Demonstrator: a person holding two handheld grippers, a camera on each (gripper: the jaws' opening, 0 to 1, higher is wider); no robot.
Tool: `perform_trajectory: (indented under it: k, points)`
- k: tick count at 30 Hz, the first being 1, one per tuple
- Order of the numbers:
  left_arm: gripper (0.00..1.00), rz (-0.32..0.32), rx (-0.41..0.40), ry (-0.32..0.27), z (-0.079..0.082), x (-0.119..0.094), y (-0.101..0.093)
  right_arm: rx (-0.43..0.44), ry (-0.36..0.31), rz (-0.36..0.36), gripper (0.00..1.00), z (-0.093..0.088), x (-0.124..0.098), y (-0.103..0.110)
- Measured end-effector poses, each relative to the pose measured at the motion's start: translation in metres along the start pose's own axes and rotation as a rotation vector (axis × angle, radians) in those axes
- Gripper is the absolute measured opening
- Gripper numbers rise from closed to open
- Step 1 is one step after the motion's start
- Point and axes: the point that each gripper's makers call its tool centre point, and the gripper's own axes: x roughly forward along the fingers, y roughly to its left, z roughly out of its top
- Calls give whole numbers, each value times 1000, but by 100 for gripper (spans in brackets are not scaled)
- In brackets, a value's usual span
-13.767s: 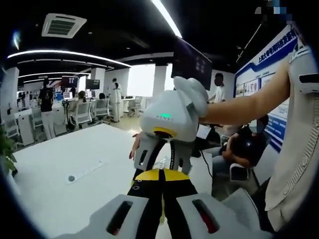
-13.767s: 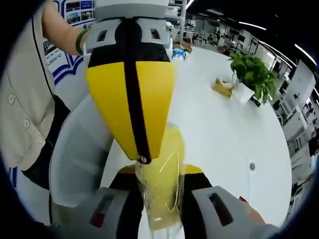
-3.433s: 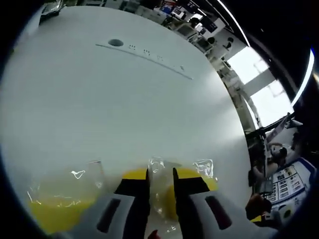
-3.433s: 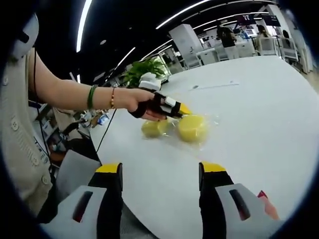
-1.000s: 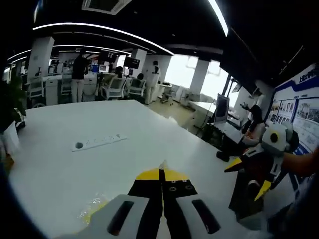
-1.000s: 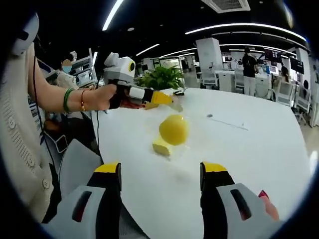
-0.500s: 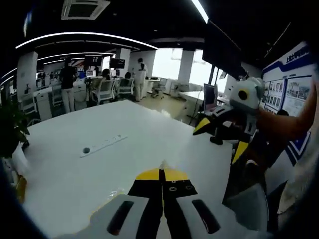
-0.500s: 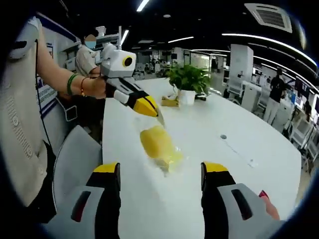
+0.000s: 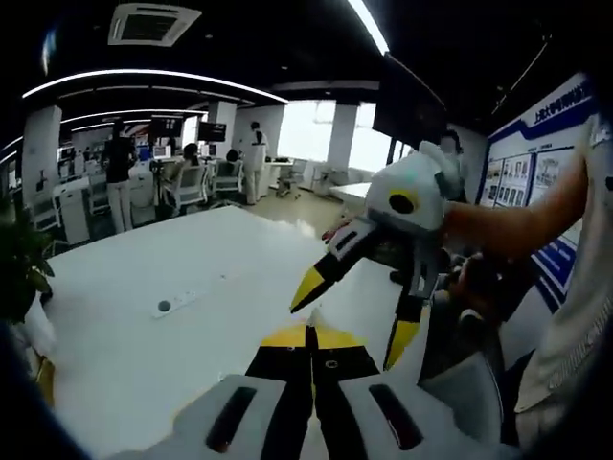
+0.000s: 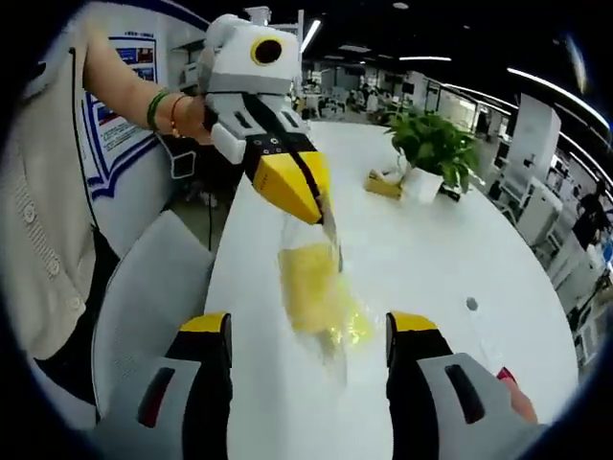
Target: Compare the silicone blocks by pressing each to a similar depth, holding the contact briefly, and releasing to observe deformation and rebound differences across the visible hardness samples.
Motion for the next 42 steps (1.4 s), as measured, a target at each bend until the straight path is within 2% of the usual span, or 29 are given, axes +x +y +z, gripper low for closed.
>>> perform_trajectory:
  k: [4,5,16,17,24,29,42]
  points:
    - [0,-10,26,-18,7,0,-3,-11,1,25,59,9,11,-5]
    - [0,-30,21,-19,9,-1,-6,-16,-2,33,58,11,14,-5]
    - [0,-72,40,-50,27,-3,-12,-15,22,112,40,10,25,8]
    - [0,-67,50,-58,28,-2,-11,-22,25,117,33,10,25,9]
    - [0,-73,64,-64,30,-3,-17,1,20,121,25,13,18,12]
    - [0,-77,81,-70,34,-4,-23,75,36,132,21,14,13,18]
    - [0,-79,113,-73,38,-7,-38,29,68,118,9,13,3,27]
